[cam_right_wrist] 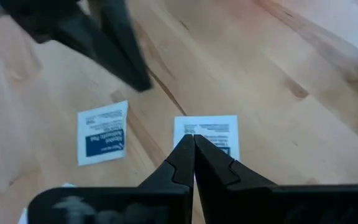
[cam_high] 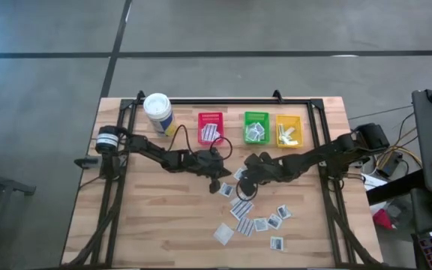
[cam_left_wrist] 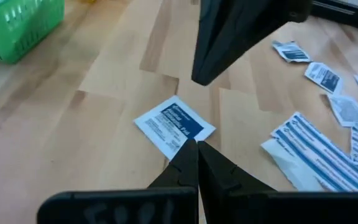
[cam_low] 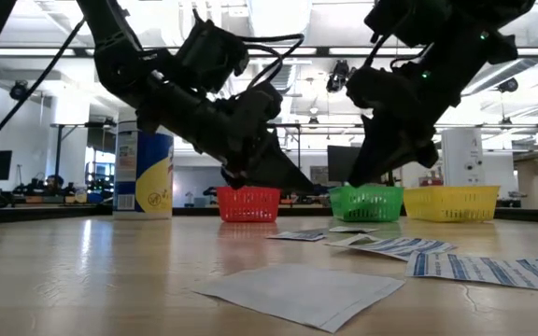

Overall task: Pick & Place First Aid Supplies
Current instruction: Put the alcohol pad in the green bin

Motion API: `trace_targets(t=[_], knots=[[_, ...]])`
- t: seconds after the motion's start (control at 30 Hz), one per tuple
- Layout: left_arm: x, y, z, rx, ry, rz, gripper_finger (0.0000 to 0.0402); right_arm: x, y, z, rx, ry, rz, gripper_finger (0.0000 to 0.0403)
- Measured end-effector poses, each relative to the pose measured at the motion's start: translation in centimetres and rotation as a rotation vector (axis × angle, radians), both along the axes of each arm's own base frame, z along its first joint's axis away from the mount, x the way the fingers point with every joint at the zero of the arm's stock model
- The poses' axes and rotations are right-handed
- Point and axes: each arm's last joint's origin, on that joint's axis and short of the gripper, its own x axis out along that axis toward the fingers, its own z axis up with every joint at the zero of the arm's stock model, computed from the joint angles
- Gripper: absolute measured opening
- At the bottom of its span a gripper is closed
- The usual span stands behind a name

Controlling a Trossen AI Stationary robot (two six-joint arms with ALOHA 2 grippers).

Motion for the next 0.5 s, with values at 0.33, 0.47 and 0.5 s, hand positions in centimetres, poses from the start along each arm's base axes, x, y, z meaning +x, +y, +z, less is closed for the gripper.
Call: trace_targets(t=[0.33,0.47,0.5], knots=[[0.5,-1.3,0.6,0.053,-0.021,0.011,0.0,-0.3,-0.1,0.0,-0.016,0.025,-0.01,0.0008],[1.2,-1.2,0.1,0.076,0.0,0.004,0.0,-0.3,-0.1,0.0,-0.026,0.023,-0.017,0.0008],[1.5,-1.2,-0.3,0.082,0.009,0.002,0.0,-0.3,-0.1,0.0,-0.026,0.023,-0.017,0.0008]])
